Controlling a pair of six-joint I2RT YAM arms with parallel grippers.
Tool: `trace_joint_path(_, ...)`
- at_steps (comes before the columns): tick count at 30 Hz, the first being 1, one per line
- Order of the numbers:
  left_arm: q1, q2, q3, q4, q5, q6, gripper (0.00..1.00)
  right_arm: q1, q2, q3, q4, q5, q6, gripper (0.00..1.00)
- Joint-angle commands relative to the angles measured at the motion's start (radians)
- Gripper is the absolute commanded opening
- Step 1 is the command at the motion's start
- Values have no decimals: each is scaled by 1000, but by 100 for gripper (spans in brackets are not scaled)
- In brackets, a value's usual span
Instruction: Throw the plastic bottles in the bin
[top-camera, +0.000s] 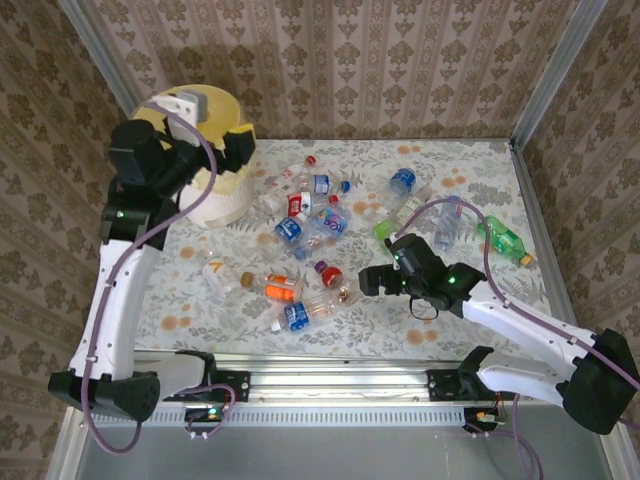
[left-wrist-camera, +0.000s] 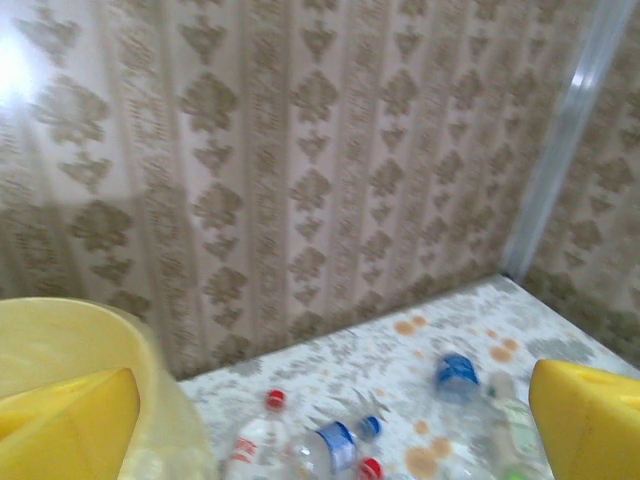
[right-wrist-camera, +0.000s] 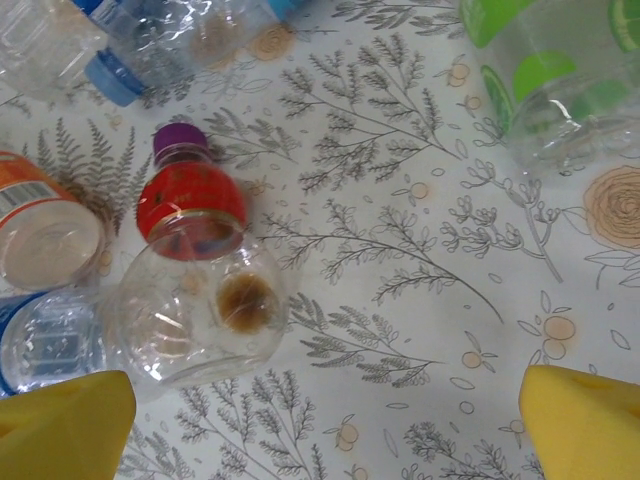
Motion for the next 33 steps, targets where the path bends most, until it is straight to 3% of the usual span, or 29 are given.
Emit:
trace_joint_path(1, -72, -53, -44, -17, -8, 20, 100, -45, 34, 58, -58, 23, -2, 100)
trace_joint_path(6, -197, -84, -152, -16, -88, -46, 100, -164, 156, 152, -149, 82, -115, 100)
trace_joint_path(8, -295, -98, -204, -11, -129, -49, 100, -211, 224, 189, -134, 61, -176, 100)
trace_joint_path(13, -458, -159, -320, 27, -272, -64, 100, -256, 439, 324, -124, 65, -285, 100)
trace_joint_path(18, -565, -224, -397, 34, -336, -103, 100, -281, 626, 443, -115, 28, -340, 100)
trace_joint_path(24, -602, -259, -411, -9, -403, -124, 100, -286, 749, 530, -136, 60, -367, 99)
trace_joint_path(33, -604, -256, -429, 10, -401, -123, 100, -286, 825, 519, -101, 34, -364, 94)
